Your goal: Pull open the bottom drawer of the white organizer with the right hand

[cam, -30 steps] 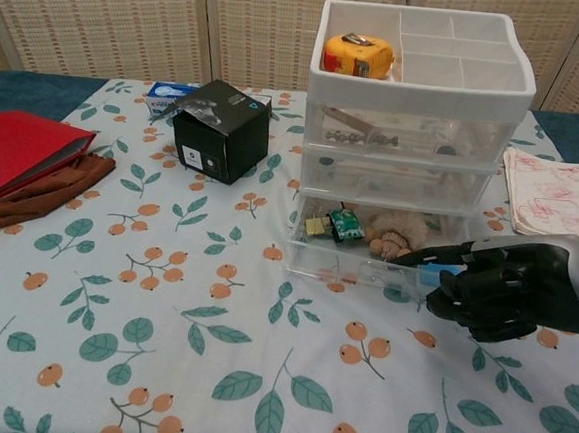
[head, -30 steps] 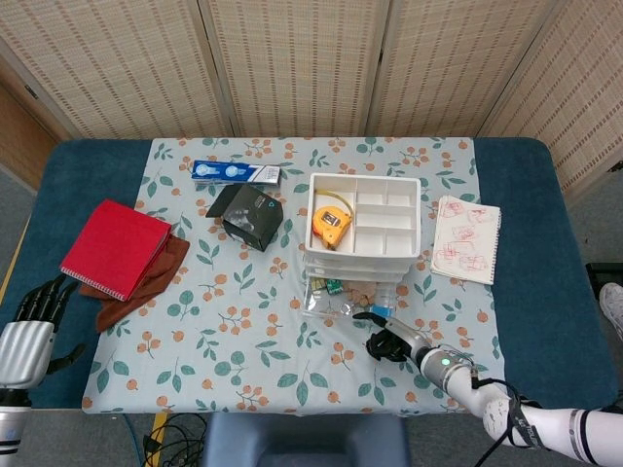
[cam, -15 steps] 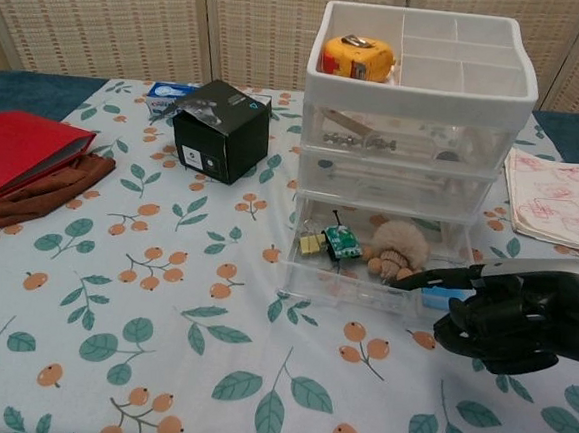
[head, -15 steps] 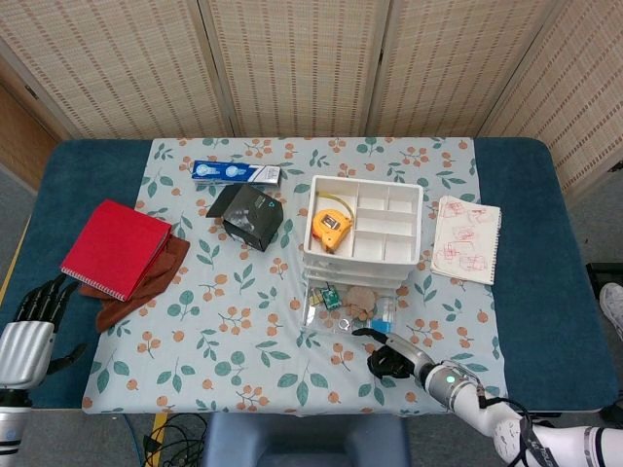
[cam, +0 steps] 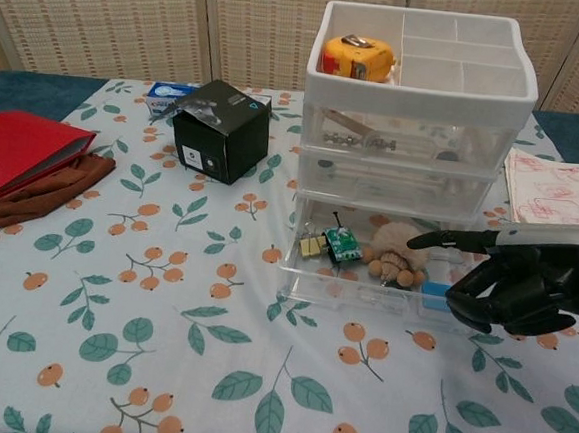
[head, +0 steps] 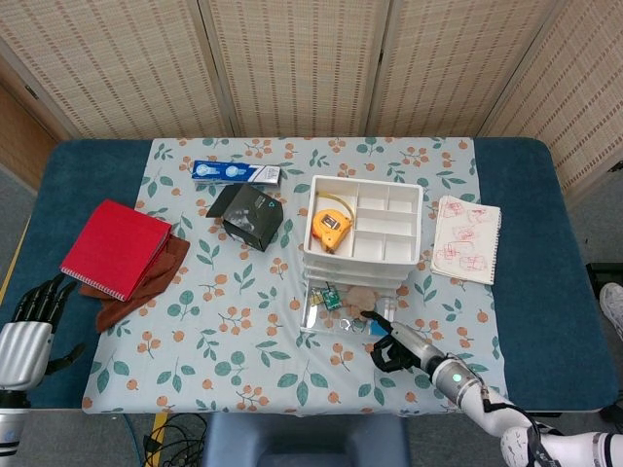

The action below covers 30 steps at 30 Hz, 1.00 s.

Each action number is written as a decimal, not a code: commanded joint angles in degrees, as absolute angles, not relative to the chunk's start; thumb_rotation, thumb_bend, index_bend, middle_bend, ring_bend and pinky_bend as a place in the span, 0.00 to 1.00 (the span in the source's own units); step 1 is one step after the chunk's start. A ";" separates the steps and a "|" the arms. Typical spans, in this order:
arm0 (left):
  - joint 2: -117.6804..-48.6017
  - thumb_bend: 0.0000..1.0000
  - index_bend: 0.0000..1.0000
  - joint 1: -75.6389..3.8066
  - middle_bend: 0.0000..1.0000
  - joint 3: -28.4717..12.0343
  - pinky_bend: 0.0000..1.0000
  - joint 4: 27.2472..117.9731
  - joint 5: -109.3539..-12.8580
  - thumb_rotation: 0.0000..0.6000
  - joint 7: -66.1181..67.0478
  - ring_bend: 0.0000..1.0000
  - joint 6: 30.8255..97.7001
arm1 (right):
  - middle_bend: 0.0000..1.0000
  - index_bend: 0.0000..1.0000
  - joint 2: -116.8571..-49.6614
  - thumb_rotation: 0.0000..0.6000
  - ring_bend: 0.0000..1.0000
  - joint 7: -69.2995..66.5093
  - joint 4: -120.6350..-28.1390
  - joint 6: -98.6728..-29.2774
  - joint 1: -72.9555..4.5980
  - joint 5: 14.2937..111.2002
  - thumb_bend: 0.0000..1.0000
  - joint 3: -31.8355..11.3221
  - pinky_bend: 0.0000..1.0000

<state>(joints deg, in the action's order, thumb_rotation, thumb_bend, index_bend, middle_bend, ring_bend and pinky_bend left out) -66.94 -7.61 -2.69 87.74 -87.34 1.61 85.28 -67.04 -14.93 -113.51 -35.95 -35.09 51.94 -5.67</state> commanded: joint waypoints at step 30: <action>-67.12 0.18 0.08 -7.34 0.01 -2.15 0.09 86.68 -87.75 1.00 -1.31 0.05 85.18 | 0.90 0.26 -83.20 1.00 1.00 45.95 -95.83 -61.31 -41.66 72.21 0.19 0.77 1.00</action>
